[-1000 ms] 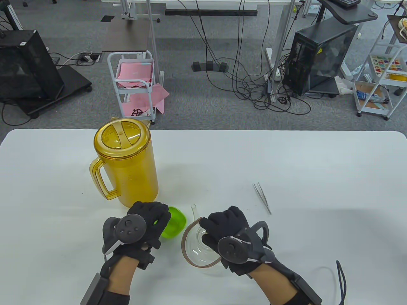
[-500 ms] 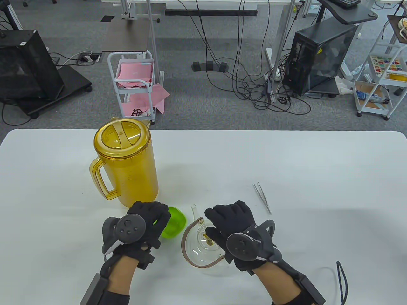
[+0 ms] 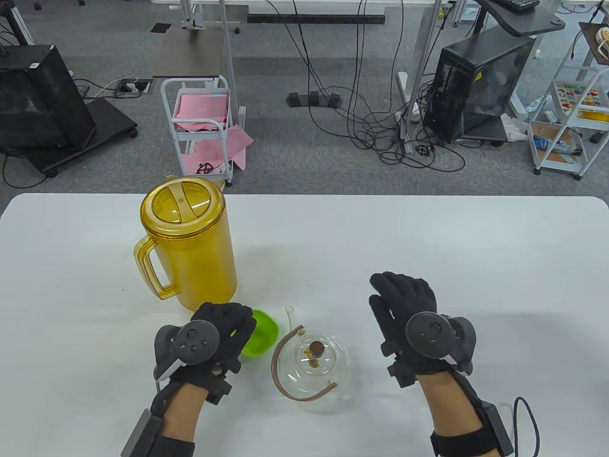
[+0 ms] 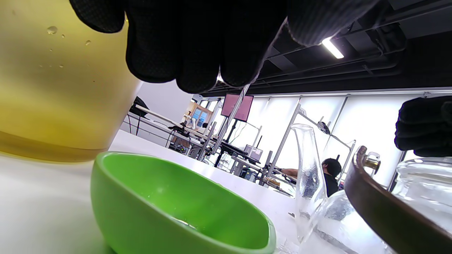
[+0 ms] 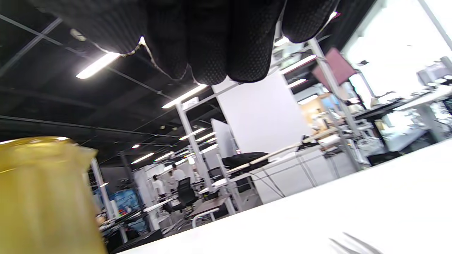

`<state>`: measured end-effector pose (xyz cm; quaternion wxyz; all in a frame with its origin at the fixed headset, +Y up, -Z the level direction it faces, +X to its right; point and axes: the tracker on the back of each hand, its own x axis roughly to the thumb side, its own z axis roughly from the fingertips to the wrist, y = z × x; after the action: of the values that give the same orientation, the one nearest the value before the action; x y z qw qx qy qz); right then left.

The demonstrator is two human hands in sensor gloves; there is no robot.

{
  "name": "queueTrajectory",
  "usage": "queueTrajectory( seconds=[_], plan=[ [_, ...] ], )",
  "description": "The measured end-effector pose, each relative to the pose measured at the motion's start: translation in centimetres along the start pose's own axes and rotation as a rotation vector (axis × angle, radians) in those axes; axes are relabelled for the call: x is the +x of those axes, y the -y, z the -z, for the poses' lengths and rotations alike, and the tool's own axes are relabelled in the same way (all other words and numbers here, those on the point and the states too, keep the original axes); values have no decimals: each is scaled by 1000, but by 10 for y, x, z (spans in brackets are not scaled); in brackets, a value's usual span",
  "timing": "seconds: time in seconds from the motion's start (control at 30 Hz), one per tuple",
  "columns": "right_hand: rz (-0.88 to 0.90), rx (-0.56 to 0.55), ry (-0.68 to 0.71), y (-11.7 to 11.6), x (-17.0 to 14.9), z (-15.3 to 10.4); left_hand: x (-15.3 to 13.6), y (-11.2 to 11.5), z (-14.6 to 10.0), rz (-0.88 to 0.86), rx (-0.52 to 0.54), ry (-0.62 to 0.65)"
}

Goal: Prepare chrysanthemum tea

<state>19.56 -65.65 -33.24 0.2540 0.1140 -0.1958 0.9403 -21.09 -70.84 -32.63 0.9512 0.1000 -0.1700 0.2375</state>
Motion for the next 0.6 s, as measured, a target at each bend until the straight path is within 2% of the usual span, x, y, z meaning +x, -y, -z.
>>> queueTrajectory(
  seconds=[0.13, 0.27, 0.6],
  plan=[
    [33, 0, -117, 3, -32, 3, 0, 0, 0, -1, -2, -2],
    [46, 33, -204, -3, -54, 3, 0, 0, 0, -1, -3, -3],
    [-19, 175, -252, -38, -67, 2, -2, -1, 0, -7, 4, -7]
  ],
)
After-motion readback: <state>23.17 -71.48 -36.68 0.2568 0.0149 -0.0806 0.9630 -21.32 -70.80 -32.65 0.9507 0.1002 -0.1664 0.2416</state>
